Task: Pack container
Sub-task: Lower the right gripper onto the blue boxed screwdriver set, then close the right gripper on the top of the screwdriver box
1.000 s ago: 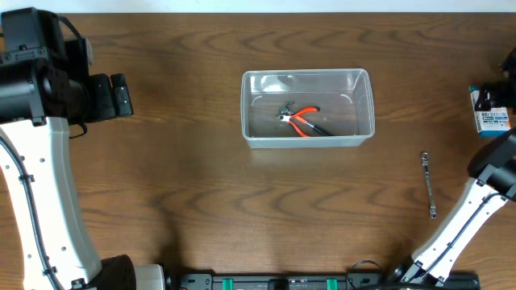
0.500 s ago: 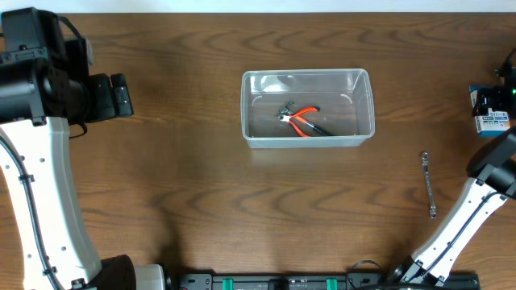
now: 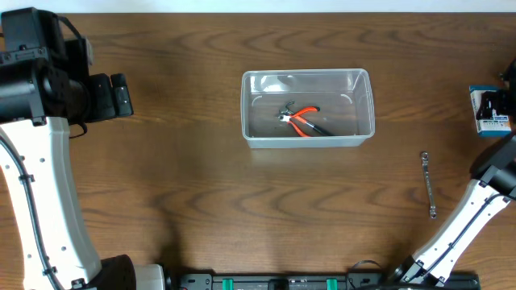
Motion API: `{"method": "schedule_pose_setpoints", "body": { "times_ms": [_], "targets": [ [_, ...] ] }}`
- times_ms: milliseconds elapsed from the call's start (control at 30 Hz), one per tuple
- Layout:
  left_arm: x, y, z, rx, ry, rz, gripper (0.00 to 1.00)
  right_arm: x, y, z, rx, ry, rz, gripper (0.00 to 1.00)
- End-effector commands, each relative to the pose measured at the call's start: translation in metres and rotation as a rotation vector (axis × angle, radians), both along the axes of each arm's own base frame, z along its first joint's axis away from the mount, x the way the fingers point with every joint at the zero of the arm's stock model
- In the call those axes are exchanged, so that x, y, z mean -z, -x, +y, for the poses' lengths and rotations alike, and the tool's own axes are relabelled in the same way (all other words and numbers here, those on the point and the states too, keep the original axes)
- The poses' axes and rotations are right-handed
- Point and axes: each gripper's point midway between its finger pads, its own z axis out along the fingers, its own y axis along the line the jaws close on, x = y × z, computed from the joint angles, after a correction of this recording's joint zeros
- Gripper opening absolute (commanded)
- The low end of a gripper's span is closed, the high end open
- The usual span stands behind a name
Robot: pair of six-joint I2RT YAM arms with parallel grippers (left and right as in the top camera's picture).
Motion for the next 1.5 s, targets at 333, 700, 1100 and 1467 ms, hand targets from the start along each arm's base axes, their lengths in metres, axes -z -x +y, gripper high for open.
{"method": "schedule_pose_setpoints", "body": {
  "times_ms": [333, 700, 1100, 1467],
  "targets": [
    [-0.004, -0.002, 0.001, -0.012, 0.001, -0.015, 0.98, 0.008, -0.003, 0.009, -0.055, -0.048, -0.014, 0.99],
    [-0.004, -0.002, 0.002, -0.012, 0.000, -0.015, 0.98, 0.008, -0.004, 0.007, -0.108, -0.034, -0.016, 0.99],
    [-0.005, -0.002, 0.002, -0.012, 0.000, -0.015, 0.98, 0.022, 0.006, 0.007, -0.113, -0.033, 0.038, 0.99],
    [-0.005, -0.002, 0.002, -0.012, 0.000, -0.015, 0.98, 0.029, 0.008, 0.006, -0.102, -0.029, 0.054, 0.99]
  ]
}}
